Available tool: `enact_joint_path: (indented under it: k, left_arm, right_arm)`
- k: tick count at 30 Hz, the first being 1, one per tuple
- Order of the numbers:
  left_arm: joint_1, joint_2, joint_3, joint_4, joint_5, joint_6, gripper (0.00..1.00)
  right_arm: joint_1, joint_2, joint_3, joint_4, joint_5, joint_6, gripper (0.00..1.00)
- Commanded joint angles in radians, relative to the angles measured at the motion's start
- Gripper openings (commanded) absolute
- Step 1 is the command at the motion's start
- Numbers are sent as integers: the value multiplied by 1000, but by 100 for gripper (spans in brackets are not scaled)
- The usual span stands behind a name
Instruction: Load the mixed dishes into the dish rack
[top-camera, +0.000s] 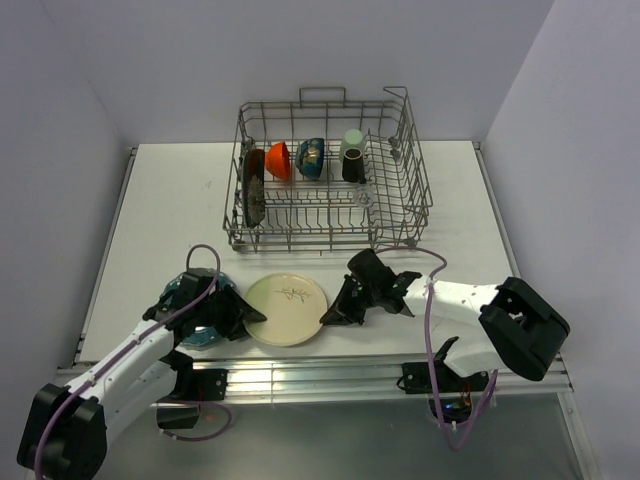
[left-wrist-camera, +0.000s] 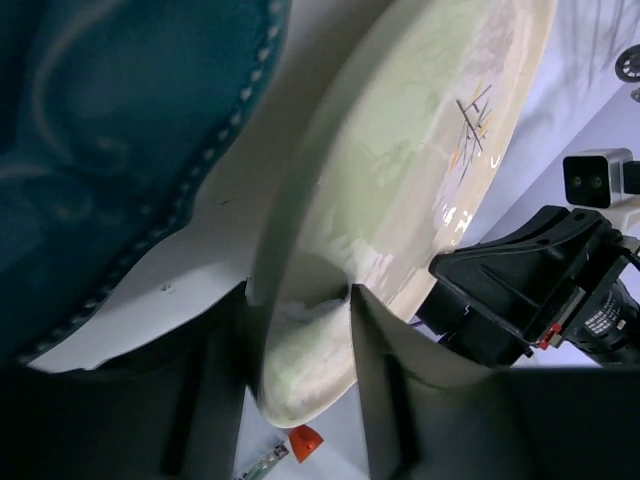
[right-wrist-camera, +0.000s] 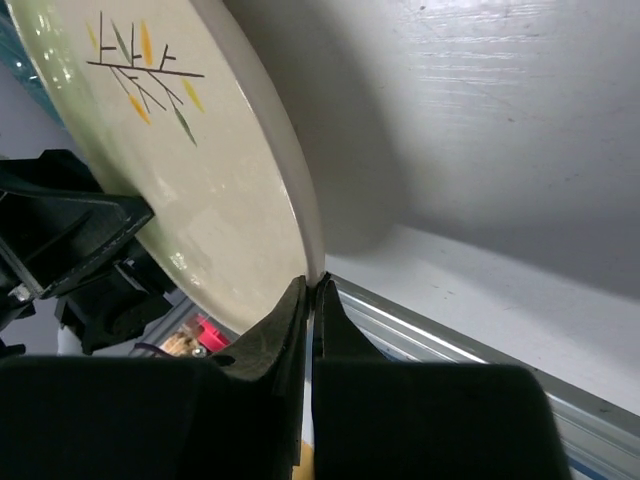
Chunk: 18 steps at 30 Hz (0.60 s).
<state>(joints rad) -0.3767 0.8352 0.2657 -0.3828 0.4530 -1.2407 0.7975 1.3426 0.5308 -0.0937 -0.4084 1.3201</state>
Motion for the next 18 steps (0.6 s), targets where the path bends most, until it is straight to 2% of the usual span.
enact_joint_path:
  k: [1, 2, 5, 6, 9, 11, 12, 13, 15, 16, 18]
  left_arm:
    - [-10, -45, 4, 94, 53, -62, 43]
    - [-10, -50, 4, 94, 55, -65, 34]
    - [-10, -61, 15, 90, 61, -65, 16]
    - [-11, -64, 20, 85, 62, -63, 0]
    - [-11, -62, 55, 65, 64, -48, 0]
    - [-13, -58, 72, 52, 67, -26, 0]
    - [-13, -51, 79, 38, 69, -19, 0]
    - [-13, -48, 93, 32, 73, -11, 0]
    - [-13, -35, 110, 13, 78, 20, 0]
    - [-14, -30, 130, -16, 76, 30, 0]
    - [-14, -9, 157, -45, 82, 66, 0]
  right_arm:
    - [9, -51, 57, 94, -72, -71, 0]
    - [11, -46, 66, 42, -58, -91, 0]
    - [22, -57, 89, -1, -30, -150, 0]
    - [25, -59, 95, -27, -11, -177, 0]
    - [35, -68, 121, -87, 25, -235, 0]
    - [51, -77, 146, -136, 45, -269, 7]
    - [57, -82, 158, -158, 74, -307, 12]
    - [62, -86, 181, -175, 89, -327, 26]
    - [81, -105, 208, -237, 121, -410, 43]
    - [92, -117, 243, -262, 166, -441, 56]
    - [138, -131, 282, -336, 215, -546, 65]
